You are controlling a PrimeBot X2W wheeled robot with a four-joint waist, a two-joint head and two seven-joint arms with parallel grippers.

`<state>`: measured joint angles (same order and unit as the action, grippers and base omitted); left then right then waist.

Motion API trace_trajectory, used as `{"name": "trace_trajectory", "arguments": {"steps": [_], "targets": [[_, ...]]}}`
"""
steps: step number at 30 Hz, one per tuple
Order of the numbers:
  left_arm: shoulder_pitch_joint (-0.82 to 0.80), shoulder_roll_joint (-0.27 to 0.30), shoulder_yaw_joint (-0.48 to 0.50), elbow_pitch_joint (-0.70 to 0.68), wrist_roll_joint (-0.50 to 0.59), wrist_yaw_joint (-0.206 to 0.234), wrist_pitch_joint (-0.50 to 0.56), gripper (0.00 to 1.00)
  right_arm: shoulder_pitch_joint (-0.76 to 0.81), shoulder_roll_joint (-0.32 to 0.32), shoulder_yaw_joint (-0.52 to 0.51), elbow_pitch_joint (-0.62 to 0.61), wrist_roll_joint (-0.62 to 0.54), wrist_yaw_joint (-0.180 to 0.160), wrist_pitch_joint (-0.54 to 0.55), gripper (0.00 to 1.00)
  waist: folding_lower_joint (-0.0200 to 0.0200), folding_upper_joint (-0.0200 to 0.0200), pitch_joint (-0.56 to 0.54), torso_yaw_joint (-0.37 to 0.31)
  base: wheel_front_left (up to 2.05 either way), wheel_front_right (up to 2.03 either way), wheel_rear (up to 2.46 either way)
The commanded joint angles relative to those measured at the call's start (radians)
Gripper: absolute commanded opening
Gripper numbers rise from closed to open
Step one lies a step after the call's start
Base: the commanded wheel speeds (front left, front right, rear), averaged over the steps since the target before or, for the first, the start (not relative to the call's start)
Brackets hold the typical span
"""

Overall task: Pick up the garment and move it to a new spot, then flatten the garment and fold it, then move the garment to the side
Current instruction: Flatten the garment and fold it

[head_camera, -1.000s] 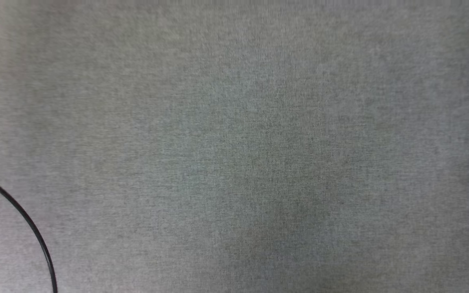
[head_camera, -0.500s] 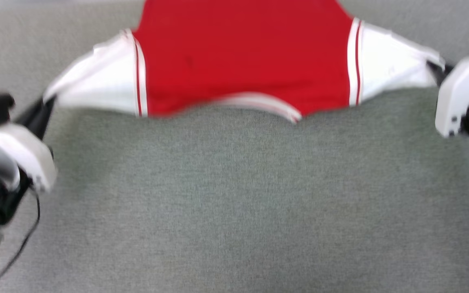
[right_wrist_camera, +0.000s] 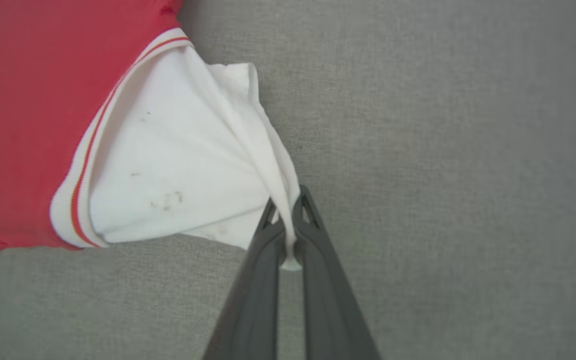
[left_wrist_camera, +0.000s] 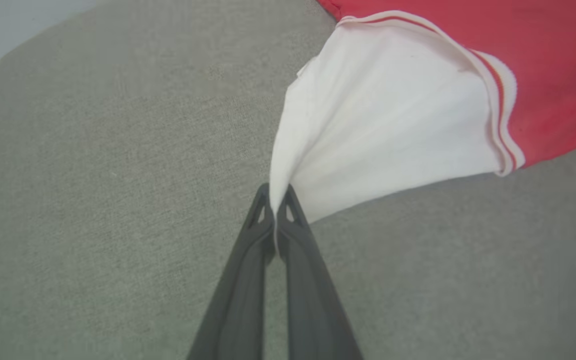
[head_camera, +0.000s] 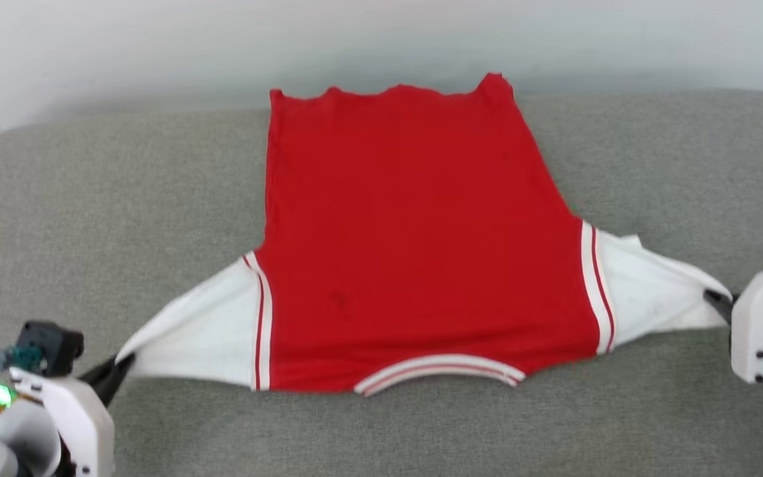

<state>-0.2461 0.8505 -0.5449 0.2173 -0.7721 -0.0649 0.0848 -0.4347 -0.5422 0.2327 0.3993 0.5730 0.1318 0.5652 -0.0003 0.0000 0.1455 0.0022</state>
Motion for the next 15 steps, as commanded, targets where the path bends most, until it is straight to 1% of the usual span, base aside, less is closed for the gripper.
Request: {"name": "trace_trajectory", "arguments": {"steps": [1, 6, 10, 15], "targets": [[0.053, 0.025, -0.003, -0.028, -0.012, 0.022, 0.019, 0.00, 0.057, -0.024, -0.024, -0.027, 0.007, -0.002, 0.022, 0.00, 0.0003, 0.0000, -0.029, -0.013, 0.00, 0.00, 0.00], [0.192, 0.071, -0.007, -0.124, -0.054, 0.074, 0.045, 0.00, 0.211, -0.028, -0.098, -0.115, 0.012, -0.002, 0.104, 0.00, 0.0003, 0.0000, -0.055, -0.026, 0.00, 0.00, 0.00], [0.287, 0.097, -0.014, -0.190, -0.092, 0.097, 0.062, 0.00, 0.329, -0.004, -0.169, -0.191, 0.004, -0.002, 0.170, 0.00, 0.0003, 0.0000, -0.058, -0.033, 0.00, 0.00, 0.00], [0.344, 0.115, -0.013, -0.229, -0.102, 0.123, 0.056, 0.00, 0.426, 0.034, -0.240, -0.262, -0.016, -0.002, 0.218, 0.00, 0.0003, 0.0000, -0.049, -0.035, 0.00, 0.00, 0.00]]}}
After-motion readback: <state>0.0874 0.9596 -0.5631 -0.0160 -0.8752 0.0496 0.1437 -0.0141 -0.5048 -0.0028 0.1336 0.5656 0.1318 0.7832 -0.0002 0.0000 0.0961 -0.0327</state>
